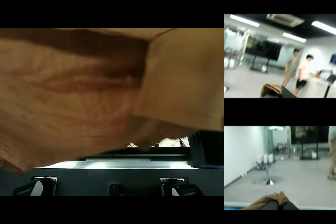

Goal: Fold the shirts.

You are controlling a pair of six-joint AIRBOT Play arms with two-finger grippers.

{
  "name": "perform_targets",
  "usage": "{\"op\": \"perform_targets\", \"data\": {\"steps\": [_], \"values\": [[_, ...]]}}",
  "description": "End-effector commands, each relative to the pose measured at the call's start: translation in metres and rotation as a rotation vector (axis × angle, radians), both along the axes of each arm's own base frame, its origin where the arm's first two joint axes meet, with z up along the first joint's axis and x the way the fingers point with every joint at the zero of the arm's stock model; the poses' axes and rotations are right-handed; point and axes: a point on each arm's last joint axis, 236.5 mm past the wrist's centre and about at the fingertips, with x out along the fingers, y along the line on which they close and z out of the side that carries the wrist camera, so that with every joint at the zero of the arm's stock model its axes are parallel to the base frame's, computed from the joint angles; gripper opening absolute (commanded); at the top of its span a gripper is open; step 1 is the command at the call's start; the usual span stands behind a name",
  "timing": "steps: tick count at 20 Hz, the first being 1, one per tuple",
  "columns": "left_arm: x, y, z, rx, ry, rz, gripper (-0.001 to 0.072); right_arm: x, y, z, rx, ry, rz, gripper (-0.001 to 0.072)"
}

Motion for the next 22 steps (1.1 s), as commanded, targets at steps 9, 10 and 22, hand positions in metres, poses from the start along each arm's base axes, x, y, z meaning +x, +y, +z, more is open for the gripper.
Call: {"op": "perform_targets", "data": {"steps": [9, 10, 22], "values": [[0.246, 0.073, -0.420, -0.169, 1.078, -0.087, 0.0026, 0.254, 0.030, -0.383, 0.167, 0.960, -0.067, 0.0040], [0.257, 0.067, -0.457, -0.214, 1.152, -0.120, 0.0027, 0.265, 0.038, -0.415, 0.258, 1.017, -0.075, 0.0040], [0.194, 0.055, -0.519, -0.340, 1.573, -0.370, 0.0461, 0.230, -0.039, -0.438, 0.325, 1.229, -0.055, 0.0565]]}}
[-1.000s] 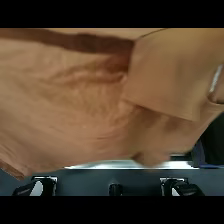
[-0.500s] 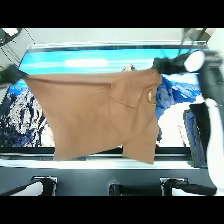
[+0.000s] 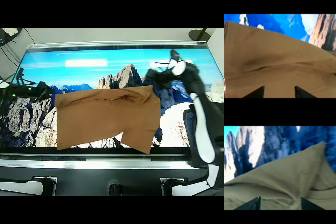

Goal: Fold the shirts.

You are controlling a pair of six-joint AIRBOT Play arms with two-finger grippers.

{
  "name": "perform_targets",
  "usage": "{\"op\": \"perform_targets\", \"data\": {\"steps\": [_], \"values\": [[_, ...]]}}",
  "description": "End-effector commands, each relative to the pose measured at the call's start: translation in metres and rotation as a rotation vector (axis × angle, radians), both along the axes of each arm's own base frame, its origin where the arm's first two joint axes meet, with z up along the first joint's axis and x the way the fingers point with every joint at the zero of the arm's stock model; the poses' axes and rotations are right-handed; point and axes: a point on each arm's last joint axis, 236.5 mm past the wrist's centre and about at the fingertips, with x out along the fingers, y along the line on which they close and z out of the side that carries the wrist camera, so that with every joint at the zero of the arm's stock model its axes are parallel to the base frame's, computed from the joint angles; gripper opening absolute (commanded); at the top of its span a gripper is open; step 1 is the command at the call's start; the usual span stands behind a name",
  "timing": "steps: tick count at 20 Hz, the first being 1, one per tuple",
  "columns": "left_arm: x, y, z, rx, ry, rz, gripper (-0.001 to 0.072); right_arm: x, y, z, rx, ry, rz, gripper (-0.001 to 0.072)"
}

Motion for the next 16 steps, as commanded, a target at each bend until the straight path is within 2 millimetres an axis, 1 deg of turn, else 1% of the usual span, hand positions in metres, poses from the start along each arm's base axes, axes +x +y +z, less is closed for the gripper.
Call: {"op": "perform_targets", "data": {"steps": [1, 3, 4, 5, 6, 7, 9, 11, 12, 14, 16], "values": [[-0.070, 0.033, 0.001, 0.024, 0.215, -0.059, 0.0462, -0.049, -0.076, 0.013, -0.030, 0.124, -0.002, 0.0553], [-0.123, 0.052, -0.016, 0.113, 0.353, -0.069, 0.0462, -0.095, -0.111, -0.002, -0.014, 0.296, -0.007, 0.0551], [-0.151, 0.052, -0.029, 0.139, 0.413, -0.069, 0.0462, -0.113, -0.121, -0.011, -0.010, 0.365, -0.004, 0.0551], [-0.177, 0.046, -0.044, 0.144, 0.461, -0.069, 0.0461, -0.130, -0.127, -0.021, -0.005, 0.429, 0.008, 0.0551], [-0.198, 0.034, -0.059, 0.127, 0.488, -0.076, 0.0461, -0.143, -0.129, -0.029, -0.003, 0.477, 0.027, 0.0551], [-0.218, 0.020, -0.074, 0.099, 0.508, -0.092, 0.0461, -0.152, -0.128, -0.036, -0.006, 0.511, 0.045, 0.0551], [-0.252, 0.000, -0.099, 0.058, 0.555, -0.104, 0.0461, -0.162, -0.118, -0.046, 0.030, 0.552, 0.068, 0.0551], [-0.273, -0.012, -0.115, 0.027, 0.600, -0.111, 0.0460, -0.168, -0.115, -0.052, 0.044, 0.575, 0.076, 0.0551], [-0.276, -0.019, -0.119, 0.004, 0.595, -0.121, 0.0460, -0.169, -0.114, -0.054, 0.043, 0.576, 0.083, 0.0551], [-0.273, -0.028, -0.125, -0.033, 0.572, -0.100, 0.0437, -0.168, -0.115, -0.054, 0.039, 0.570, 0.093, 0.0551], [-0.263, -0.032, -0.128, -0.054, 0.535, -0.058, 0.0437, -0.168, -0.115, -0.054, 0.037, 0.568, 0.099, 0.0551]]}}
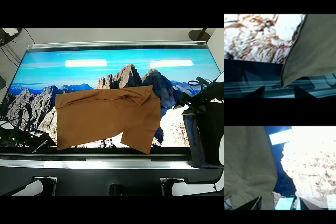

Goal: Fold the shirts.

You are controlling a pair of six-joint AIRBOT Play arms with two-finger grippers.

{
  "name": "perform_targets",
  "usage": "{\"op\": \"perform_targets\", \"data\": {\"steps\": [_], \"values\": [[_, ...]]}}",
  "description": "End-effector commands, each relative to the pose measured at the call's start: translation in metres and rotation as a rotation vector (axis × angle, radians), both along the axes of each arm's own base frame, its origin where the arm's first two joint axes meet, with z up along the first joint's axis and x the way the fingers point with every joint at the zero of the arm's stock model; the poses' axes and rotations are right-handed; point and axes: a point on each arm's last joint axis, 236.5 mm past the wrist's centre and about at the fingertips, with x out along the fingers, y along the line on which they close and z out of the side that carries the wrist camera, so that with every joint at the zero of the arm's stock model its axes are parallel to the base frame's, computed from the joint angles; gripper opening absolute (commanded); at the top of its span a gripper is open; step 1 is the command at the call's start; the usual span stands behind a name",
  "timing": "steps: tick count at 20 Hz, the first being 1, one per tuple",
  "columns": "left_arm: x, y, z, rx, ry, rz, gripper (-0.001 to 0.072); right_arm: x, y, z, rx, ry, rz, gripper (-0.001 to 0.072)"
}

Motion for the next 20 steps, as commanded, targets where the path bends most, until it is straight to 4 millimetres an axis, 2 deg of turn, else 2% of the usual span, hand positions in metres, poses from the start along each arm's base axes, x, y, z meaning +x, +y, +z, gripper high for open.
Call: {"op": "perform_targets", "data": {"steps": [1, 2, 3, 5, 8, 9, 10, 12, 14, 17, 18, 20], "values": [[0.006, -0.013, -0.010, -0.034, -0.045, 0.064, 0.0436, -0.006, 0.001, -0.002, 0.010, 0.016, 0.021, 0.0551], [0.009, -0.013, -0.011, -0.034, -0.054, 0.077, 0.0435, -0.006, 0.001, -0.002, 0.010, 0.015, 0.025, 0.0551], [0.011, -0.013, -0.012, -0.033, -0.060, 0.091, 0.0392, -0.006, 0.001, -0.002, 0.010, 0.014, 0.025, 0.0551], [0.013, -0.015, -0.016, -0.032, -0.067, 0.112, 0.0380, -0.006, 0.001, -0.002, 0.010, 0.014, 0.025, 0.0551], [0.009, -0.023, -0.023, -0.046, -0.061, 0.133, 0.0262, -0.015, 0.004, -0.011, 0.022, 0.042, 0.047, 0.0554], [0.010, -0.023, -0.024, -0.040, -0.065, 0.133, 0.0100, -0.023, 0.009, -0.020, 0.041, 0.073, 0.046, 0.0555], [0.011, -0.022, -0.025, -0.037, -0.069, 0.136, 0.0027, -0.032, 0.015, -0.030, 0.067, 0.107, 0.044, 0.0555], [0.012, -0.021, -0.024, -0.033, -0.074, 0.136, 0.0027, -0.048, 0.031, -0.050, 0.134, 0.151, 0.054, 0.0555], [0.012, -0.021, -0.024, -0.036, -0.074, 0.132, 0.0026, -0.052, 0.046, -0.069, 0.191, 0.143, 0.039, 0.0554], [0.010, -0.023, -0.022, -0.044, -0.068, 0.126, 0.0026, -0.041, 0.060, -0.087, 0.246, 0.084, -0.035, 0.0528], [0.010, -0.023, -0.021, -0.043, -0.074, 0.122, 0.0026, -0.035, 0.062, -0.090, 0.253, 0.054, -0.051, 0.0483], [0.011, -0.022, -0.019, -0.038, -0.087, 0.119, 0.0026, -0.025, 0.058, -0.097, 0.230, 0.008, -0.074, 0.0466]]}}
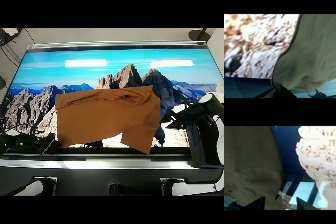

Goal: Fold the shirts.

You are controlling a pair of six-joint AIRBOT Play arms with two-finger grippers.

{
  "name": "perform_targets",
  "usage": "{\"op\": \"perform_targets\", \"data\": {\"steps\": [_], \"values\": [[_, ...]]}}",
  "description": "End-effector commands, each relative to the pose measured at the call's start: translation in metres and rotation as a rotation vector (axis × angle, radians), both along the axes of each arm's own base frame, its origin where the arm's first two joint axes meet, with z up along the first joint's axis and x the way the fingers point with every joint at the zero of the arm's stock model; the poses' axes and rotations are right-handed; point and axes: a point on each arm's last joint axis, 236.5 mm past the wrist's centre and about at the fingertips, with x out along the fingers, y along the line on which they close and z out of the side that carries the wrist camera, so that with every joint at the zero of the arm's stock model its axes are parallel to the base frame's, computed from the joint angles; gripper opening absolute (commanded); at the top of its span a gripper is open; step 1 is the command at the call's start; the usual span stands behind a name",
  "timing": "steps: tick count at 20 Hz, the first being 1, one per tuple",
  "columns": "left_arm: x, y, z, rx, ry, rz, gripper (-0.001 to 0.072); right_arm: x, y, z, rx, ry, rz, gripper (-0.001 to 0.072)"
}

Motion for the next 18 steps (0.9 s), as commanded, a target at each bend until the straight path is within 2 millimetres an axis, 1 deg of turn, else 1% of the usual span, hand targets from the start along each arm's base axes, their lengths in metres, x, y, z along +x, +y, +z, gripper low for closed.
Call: {"op": "perform_targets", "data": {"steps": [1, 2, 4, 6, 7, 8, 9, 10, 12, 13, 14, 15, 16, 17, 18], "values": [[0.001, 0.001, 0.002, 0.009, -0.014, -0.007, 0.0027, 0.019, -0.002, -0.016, -0.016, -0.082, -0.072, 0.0465], [0.001, 0.001, 0.003, 0.010, -0.017, -0.007, 0.0026, 0.020, -0.002, -0.020, -0.020, -0.083, -0.081, 0.0465], [0.002, 0.001, 0.003, 0.011, -0.019, -0.007, 0.0026, 0.016, 0.002, -0.029, 0.005, -0.051, -0.081, 0.0453], [0.001, 0.002, 0.003, 0.012, -0.021, -0.011, 0.0026, 0.022, 0.003, -0.035, 0.015, -0.066, -0.091, 0.0329], [0.003, 0.002, 0.004, 0.014, -0.025, -0.011, 0.0026, 0.029, 0.002, -0.034, 0.010, -0.090, -0.103, 0.0236], [0.006, 0.004, 0.006, 0.018, -0.035, -0.012, 0.0026, 0.035, 0.002, -0.032, 0.013, -0.115, -0.112, 0.0157], [0.012, 0.006, 0.010, 0.022, -0.053, -0.021, 0.0026, 0.039, 0.004, -0.030, 0.028, -0.125, -0.121, 0.0095], [0.020, 0.009, 0.018, 0.026, -0.081, -0.042, 0.0026, 0.038, 0.007, -0.028, 0.043, -0.125, -0.114, 0.0040], [0.038, 0.017, 0.039, 0.037, -0.133, -0.074, 0.0025, 0.034, 0.015, -0.018, 0.077, -0.148, -0.050, 0.0038], [0.051, 0.022, 0.054, 0.048, -0.171, -0.087, 0.0024, 0.038, 0.014, -0.006, 0.074, -0.184, -0.022, 0.0038], [0.065, 0.028, 0.072, 0.069, -0.222, -0.101, 0.0023, 0.047, 0.011, 0.012, 0.053, -0.245, -0.003, 0.0037], [0.086, 0.037, 0.099, 0.114, -0.310, -0.109, 0.0023, 0.063, 0.004, 0.042, 0.014, -0.350, 0.017, 0.0037], [0.108, 0.048, 0.134, 0.172, -0.416, -0.102, 0.0023, 0.081, -0.004, 0.080, -0.040, -0.479, 0.037, 0.0037], [0.132, 0.060, 0.185, 0.251, -0.556, -0.082, 0.0023, 0.104, -0.014, 0.134, -0.114, -0.642, 0.029, 0.0037], [0.152, 0.068, 0.246, 0.329, -0.715, -0.069, 0.0023, 0.121, -0.024, 0.196, -0.191, -0.814, 0.006, 0.0037]]}}
